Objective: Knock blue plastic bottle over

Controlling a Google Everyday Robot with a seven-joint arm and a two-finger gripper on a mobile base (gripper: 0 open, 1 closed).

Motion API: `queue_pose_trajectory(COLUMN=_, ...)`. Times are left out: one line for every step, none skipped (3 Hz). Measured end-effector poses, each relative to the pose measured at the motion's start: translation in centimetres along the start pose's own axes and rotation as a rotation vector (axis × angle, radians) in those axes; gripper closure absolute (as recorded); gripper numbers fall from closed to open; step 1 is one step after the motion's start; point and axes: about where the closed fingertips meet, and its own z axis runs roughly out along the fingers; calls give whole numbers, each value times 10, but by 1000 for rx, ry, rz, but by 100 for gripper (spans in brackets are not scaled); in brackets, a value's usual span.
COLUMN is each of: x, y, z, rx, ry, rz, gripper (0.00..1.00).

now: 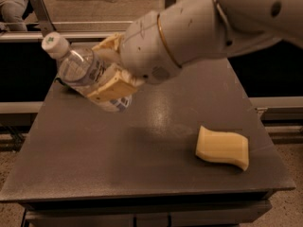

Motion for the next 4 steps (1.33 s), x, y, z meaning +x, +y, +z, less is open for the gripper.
queue_pose_trajectory(x=-1, y=-12, z=-16, rx=-10, ry=72, rz=-5, gripper=100)
queue_pose_trajectory(x=-4, y=-11, z=-15, rx=-24, ry=75, rz=0, gripper=100)
queue_pose_trajectory(x=7, y=-7, z=0, rx=-139, ry=100, rz=37, gripper=100)
queue_pose_trajectory(x=31, y=-7, z=41, rx=-352, ry=194, rz=103, gripper=100)
